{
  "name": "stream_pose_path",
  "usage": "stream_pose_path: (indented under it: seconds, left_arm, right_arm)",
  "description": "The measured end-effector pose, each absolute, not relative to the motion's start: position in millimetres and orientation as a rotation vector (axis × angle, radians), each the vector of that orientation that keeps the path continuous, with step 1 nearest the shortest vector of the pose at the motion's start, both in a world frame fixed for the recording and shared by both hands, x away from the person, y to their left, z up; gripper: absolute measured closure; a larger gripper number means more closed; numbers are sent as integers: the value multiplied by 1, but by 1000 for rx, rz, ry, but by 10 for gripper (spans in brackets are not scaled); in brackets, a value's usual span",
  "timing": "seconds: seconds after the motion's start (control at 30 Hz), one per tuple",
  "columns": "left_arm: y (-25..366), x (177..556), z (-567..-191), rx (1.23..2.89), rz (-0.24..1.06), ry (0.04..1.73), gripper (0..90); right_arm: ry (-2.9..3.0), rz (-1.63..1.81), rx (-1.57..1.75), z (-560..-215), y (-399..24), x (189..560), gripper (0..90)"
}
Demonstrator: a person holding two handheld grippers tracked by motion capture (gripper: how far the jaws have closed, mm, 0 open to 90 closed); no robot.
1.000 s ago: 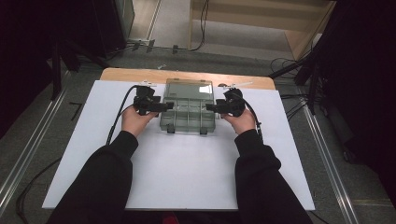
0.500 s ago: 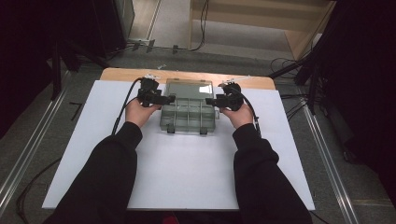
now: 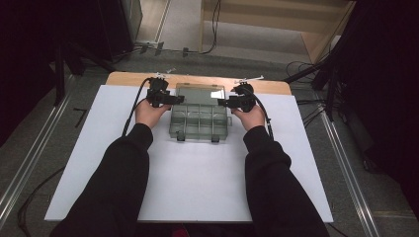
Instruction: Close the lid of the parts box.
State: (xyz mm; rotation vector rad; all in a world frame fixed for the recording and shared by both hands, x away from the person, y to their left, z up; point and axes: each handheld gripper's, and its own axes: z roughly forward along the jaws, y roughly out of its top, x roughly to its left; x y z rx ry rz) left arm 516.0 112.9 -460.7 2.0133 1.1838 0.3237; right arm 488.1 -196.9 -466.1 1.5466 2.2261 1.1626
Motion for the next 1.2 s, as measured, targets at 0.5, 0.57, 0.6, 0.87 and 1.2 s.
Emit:
stream_pose_path:
  seconds: [0.5, 0.57, 0.6, 0.87, 1.2]
  left_arm:
    - [112, 535, -466, 1986, 368, 1246, 293]
    - [110, 536, -469, 1986, 379, 1244, 293]
    - [109, 536, -471, 1989, 383, 1241, 293]
    - [102, 538, -482, 1991, 395, 1235, 292]
    - [99, 540, -491, 1976, 393, 1264, 291]
  right_arm:
    - [2184, 1102, 1603, -477, -192, 505, 363]
    - [2182, 1094, 1604, -479, -191, 506, 365]
    - [2182, 1082, 1603, -480, -191, 507, 365]
    - [2163, 1067, 1598, -489, -189, 511, 366]
    - [2151, 1055, 1620, -499, -185, 515, 368]
